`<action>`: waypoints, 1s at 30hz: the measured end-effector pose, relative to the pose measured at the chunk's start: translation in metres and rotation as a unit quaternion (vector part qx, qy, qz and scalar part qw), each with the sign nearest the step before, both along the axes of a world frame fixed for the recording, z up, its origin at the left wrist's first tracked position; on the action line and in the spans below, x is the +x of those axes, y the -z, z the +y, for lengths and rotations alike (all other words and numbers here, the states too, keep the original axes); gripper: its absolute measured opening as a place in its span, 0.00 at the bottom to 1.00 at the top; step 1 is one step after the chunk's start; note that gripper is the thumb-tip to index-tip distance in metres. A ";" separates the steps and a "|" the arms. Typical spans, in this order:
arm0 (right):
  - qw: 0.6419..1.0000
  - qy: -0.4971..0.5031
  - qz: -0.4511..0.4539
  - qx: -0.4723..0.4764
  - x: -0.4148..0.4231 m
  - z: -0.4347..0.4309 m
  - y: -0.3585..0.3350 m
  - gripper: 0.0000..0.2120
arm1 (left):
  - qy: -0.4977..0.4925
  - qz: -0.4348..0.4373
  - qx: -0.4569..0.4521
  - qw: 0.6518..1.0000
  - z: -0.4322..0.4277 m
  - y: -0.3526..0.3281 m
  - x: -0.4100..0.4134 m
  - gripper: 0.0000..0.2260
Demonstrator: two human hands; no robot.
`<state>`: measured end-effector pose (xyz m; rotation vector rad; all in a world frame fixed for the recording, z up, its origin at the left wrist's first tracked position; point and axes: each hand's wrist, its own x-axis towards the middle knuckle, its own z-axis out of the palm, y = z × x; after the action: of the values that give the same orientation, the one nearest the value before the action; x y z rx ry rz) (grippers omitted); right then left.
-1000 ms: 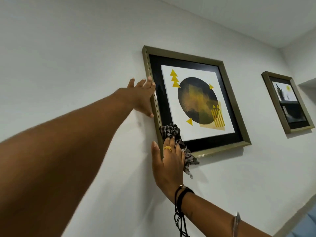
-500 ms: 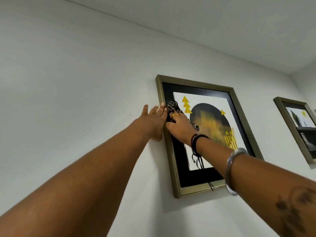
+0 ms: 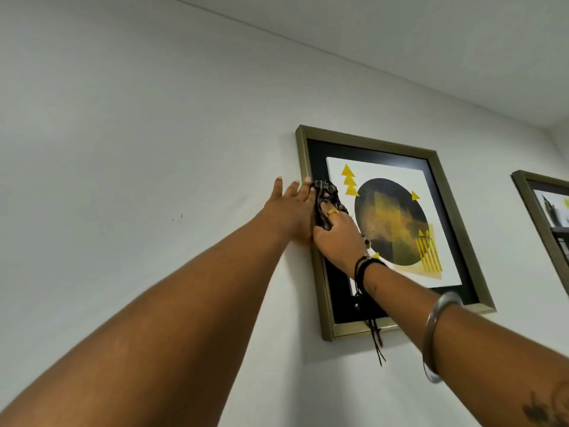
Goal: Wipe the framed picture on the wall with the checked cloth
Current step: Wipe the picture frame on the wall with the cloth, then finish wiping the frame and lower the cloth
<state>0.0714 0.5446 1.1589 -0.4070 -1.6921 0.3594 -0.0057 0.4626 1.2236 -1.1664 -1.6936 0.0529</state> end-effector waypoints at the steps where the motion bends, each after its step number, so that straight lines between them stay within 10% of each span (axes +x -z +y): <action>1: 1.000 0.000 0.001 -0.016 0.001 -0.001 0.013 0.34 | 0.007 -0.004 0.007 1.000 0.000 0.007 0.001 0.43; 11: 0.977 0.026 0.136 -0.161 -0.016 -0.037 0.075 0.18 | 0.246 -0.177 0.109 0.947 -0.059 0.161 -0.017 0.30; 17: 0.896 -0.125 0.280 -0.320 -0.014 -0.091 0.114 0.11 | 0.379 -0.541 0.238 0.712 -0.129 0.220 -0.024 0.17; 23: 0.744 -0.373 0.129 -0.539 -0.037 -0.218 0.252 0.11 | 0.327 -0.769 0.239 0.494 -0.230 0.316 -0.044 0.06; 30: 0.586 -0.369 0.012 -0.721 -0.067 -0.316 0.479 0.19 | 0.121 -0.881 0.254 0.380 -0.352 0.547 -0.062 0.05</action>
<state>0.0043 0.2286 0.6802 -0.7988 -1.0613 2.4132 -0.0679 0.1104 0.6762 -0.6221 -2.6301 -2.5998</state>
